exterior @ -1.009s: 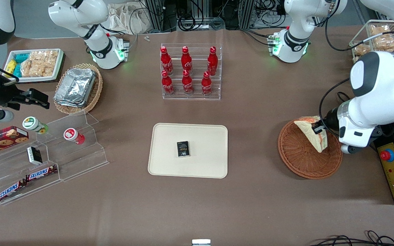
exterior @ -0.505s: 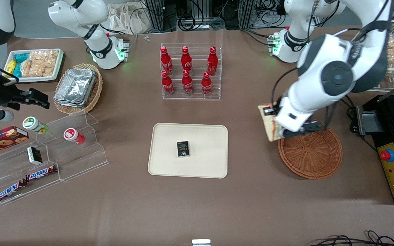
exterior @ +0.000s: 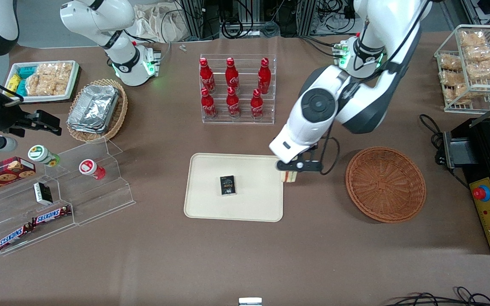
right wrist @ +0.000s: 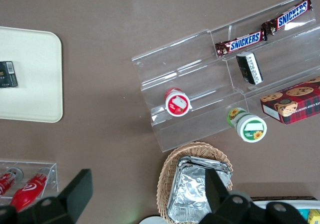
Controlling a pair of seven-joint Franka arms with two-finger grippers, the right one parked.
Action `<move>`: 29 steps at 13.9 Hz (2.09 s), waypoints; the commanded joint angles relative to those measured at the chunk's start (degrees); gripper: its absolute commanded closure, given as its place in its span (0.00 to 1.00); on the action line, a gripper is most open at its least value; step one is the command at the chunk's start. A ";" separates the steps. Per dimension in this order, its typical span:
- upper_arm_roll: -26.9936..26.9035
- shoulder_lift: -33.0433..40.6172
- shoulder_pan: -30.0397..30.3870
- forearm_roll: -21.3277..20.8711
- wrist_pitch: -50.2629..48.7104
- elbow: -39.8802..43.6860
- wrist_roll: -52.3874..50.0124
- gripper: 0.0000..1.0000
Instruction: Place sandwich from basket to tray
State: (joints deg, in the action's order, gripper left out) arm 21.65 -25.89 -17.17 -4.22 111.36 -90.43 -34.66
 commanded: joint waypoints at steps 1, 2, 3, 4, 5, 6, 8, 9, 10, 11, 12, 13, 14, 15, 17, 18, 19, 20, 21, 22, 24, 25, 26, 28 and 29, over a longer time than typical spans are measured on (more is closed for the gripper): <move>-0.21 -8.19 -1.98 -4.29 -0.27 8.06 -0.05 1.00; -0.21 -9.95 -2.77 -5.61 -0.10 9.12 -0.05 1.00; -0.21 -11.19 -2.87 -6.58 1.21 9.57 -0.05 1.00; -0.21 -12.16 -2.95 -6.94 3.23 9.57 -0.05 1.00; -0.21 -12.86 -3.04 -7.03 4.72 9.57 -0.05 1.00; -0.38 -13.83 -3.65 -7.03 5.70 9.75 -0.05 1.00; -0.47 -15.32 -3.83 -7.12 7.54 10.19 -0.05 1.00; -0.47 -15.77 -3.83 -7.12 8.68 10.19 -0.05 0.99; -0.47 -16.47 -3.83 -7.12 9.65 10.19 -0.05 0.97; -0.47 -16.91 -3.75 -7.21 10.62 10.10 0.04 0.96; -0.56 -17.52 -3.83 -7.82 11.59 10.10 0.04 0.95; -0.56 -18.05 -3.75 -8.96 11.77 10.10 0.04 0.93; -0.56 -18.23 -3.75 -9.23 11.86 10.10 0.04 0.91; -0.56 -18.23 -3.75 -9.32 11.77 10.01 -0.05 0.83; -0.56 -17.97 -3.66 -9.41 11.77 10.01 -0.23 0.44; -0.56 -17.88 -3.57 -9.23 11.77 10.01 -0.40 0.17; -0.56 -17.71 -3.48 -9.40 11.60 10.01 -1.36 0.02; -0.56 -17.36 -3.31 -9.41 11.25 10.01 -2.59 0.01; -0.47 -17.09 -3.13 -9.32 10.90 10.10 -3.12 0.01; -0.47 -15.52 -2.78 -9.23 10.72 9.49 -3.04 0.01; -0.47 -12.18 -1.99 -8.44 6.00 9.05 -2.60 0.01; -0.47 -10.08 -1.73 -8.27 3.53 9.05 -2.34 0.01; -0.30 -8.14 0.10 -7.31 1.60 8.87 -2.16 0.01; -0.21 -3.49 2.31 -5.02 -2.62 8.52 -0.77 0.01; -0.21 -1.12 3.45 -4.75 -4.73 8.43 1.77 0.01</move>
State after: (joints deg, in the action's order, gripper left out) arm 21.36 -32.52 -15.99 -10.79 110.18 -80.15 -35.68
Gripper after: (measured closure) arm 0.004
